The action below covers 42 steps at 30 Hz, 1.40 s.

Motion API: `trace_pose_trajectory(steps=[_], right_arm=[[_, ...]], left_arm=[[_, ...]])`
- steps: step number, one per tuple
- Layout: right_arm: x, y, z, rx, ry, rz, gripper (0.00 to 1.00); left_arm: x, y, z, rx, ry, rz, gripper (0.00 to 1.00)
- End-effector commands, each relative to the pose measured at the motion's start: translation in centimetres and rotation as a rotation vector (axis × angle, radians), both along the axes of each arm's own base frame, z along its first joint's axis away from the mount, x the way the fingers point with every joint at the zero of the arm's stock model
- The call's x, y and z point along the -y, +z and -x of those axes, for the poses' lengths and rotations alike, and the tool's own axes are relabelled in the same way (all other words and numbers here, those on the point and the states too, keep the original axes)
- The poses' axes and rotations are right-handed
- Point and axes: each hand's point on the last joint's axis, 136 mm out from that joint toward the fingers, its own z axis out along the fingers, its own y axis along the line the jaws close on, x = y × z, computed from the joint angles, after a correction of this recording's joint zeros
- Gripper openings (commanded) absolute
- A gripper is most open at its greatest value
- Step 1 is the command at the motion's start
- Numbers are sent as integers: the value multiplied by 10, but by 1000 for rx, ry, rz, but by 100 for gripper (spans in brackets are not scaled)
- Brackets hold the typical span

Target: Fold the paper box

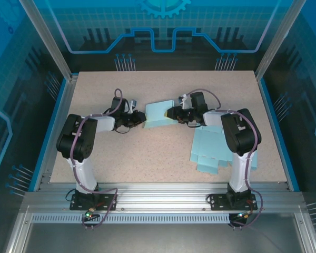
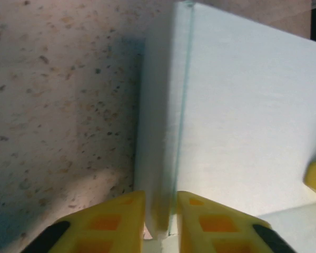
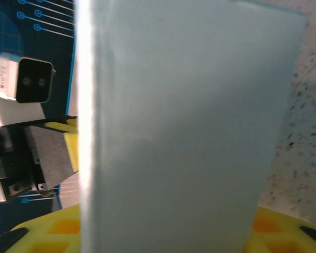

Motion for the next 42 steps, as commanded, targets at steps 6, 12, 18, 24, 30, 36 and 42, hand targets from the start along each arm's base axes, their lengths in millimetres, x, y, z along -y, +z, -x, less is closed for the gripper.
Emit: trace_pose_trajectory(steps=[6, 12, 18, 24, 30, 36, 42], right_arm=[[19, 22, 29, -217, -74, -5, 41], [27, 40, 61, -371, -52, -40, 42], [34, 48, 84, -471, -44, -72, 43], [35, 48, 96, -506, -42, -92, 43], [35, 47, 101, -512, -36, -97, 44], [36, 44, 101, -507, -32, -93, 48], [41, 48, 98, -485, -42, -97, 65]], left_arm=[[-8, 64, 20, 281, -50, -117, 81], [58, 96, 84, 909, -482, -546, 99], [95, 76, 107, 1145, -664, -866, 99], [91, 66, 74, 1107, -580, -1132, 99], [88, 67, 62, 1072, -527, -1195, 96], [90, 76, 67, 1055, -554, -1157, 71], [90, 74, 83, 999, -662, -1128, 61]])
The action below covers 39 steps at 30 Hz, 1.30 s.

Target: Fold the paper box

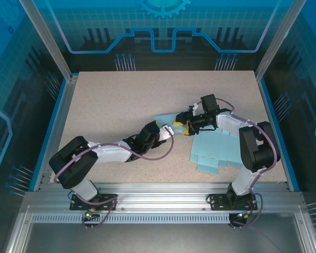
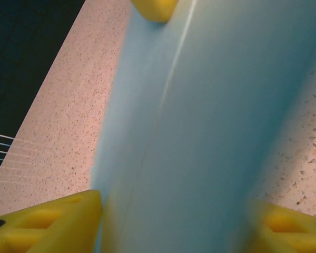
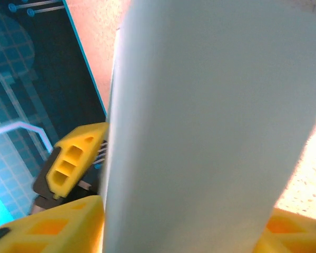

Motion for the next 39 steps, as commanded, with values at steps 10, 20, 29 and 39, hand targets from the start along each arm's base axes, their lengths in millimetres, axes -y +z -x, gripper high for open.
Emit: trace_pose_trajectory(steps=[10, 20, 29, 39], right_arm=[[56, 41, -3, 161, -108, 89, 80], [81, 40, -10, 246, -187, 126, 80], [73, 12, 4, 279, -106, 262, 78], [54, -31, 28, 251, -69, 322, 77]], left_arm=[[-10, 0, 43, -430, -84, -93, 57], [-10, 4, 17, -433, -59, -84, 53], [-27, 20, -5, -408, 98, 125, 63], [-90, -14, -33, -694, 521, 572, 72]])
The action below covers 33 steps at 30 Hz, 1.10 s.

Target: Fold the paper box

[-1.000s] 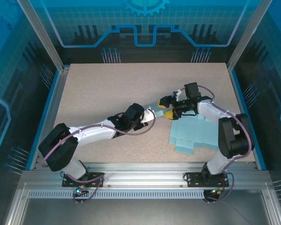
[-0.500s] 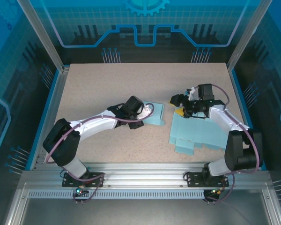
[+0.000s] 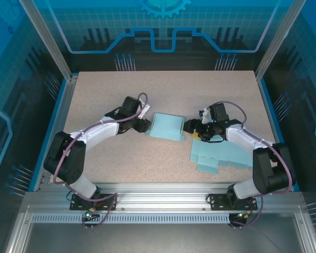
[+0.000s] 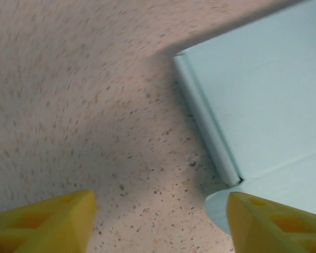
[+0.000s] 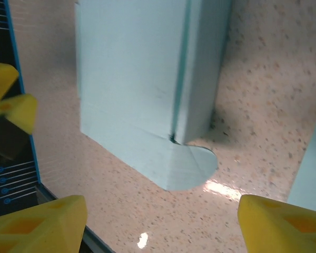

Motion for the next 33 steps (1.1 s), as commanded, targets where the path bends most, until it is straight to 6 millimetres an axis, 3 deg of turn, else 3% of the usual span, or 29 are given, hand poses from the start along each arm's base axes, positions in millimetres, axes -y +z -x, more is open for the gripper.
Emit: trace_pose_trajectory(steps=[1, 10, 17, 23, 27, 33], right_arm=[[-1, -17, 0, -12, -15, 3, 77], [-8, -23, -1, -5, 8, 14, 77], [-6, -19, -8, 28, 20, 49, 78], [0, -2, -31, 117, 26, 125, 82], [3, 10, -62, 202, 41, 189, 82], [-12, 1, -102, 221, 111, 192, 74]], left_arm=[[6, -14, 11, -176, 141, 265, 75], [42, -42, 35, -499, 216, 616, 81], [44, -65, 46, -584, 315, 704, 90], [52, -65, 57, -608, 410, 907, 89], [67, -71, 76, -641, 431, 956, 88], [103, -73, 98, -679, 403, 1006, 88]])
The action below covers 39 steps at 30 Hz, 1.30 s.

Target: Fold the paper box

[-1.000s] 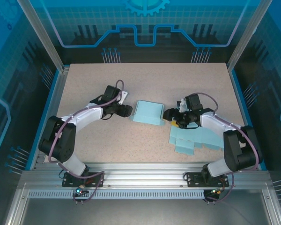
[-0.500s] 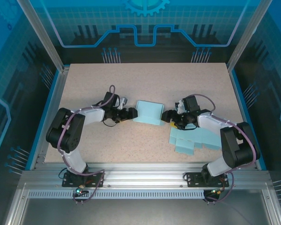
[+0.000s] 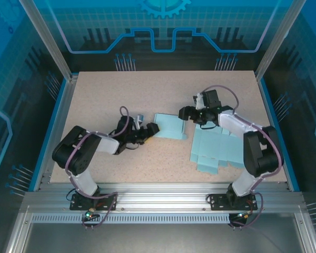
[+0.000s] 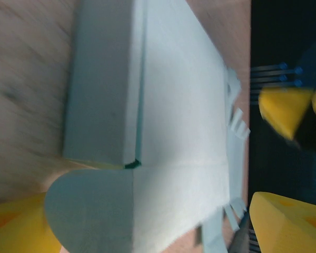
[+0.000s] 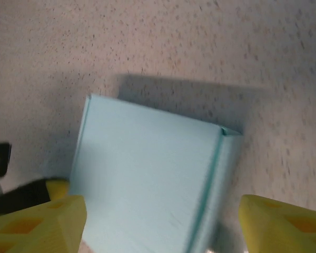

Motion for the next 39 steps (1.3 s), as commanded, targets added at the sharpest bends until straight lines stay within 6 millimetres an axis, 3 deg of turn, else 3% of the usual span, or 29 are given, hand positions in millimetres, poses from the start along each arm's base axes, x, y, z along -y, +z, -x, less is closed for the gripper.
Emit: trace_pose_trajectory(steps=[1, 9, 13, 20, 24, 30, 39], right_arm=[[-6, -17, -13, -21, 57, 22, 72], [-15, -53, -30, -73, 88, 34, 69], [-12, -57, -28, -86, 86, 54, 69], [-15, -55, -21, -88, 95, 65, 69], [-15, -60, -22, -96, 95, 72, 69], [-17, -66, -23, -111, 99, 58, 69], [-20, -63, -23, -103, 109, 37, 69]], left_arm=[[19, -38, 48, -244, -42, 54, 88], [13, -48, 49, -255, 37, 90, 87], [11, -55, 48, -262, 52, 76, 87], [21, -42, 37, -209, 18, 72, 83], [19, -49, 31, -199, 20, -5, 87], [17, -57, 11, -184, 45, -109, 97], [-1, -52, -31, -119, 111, -176, 93]])
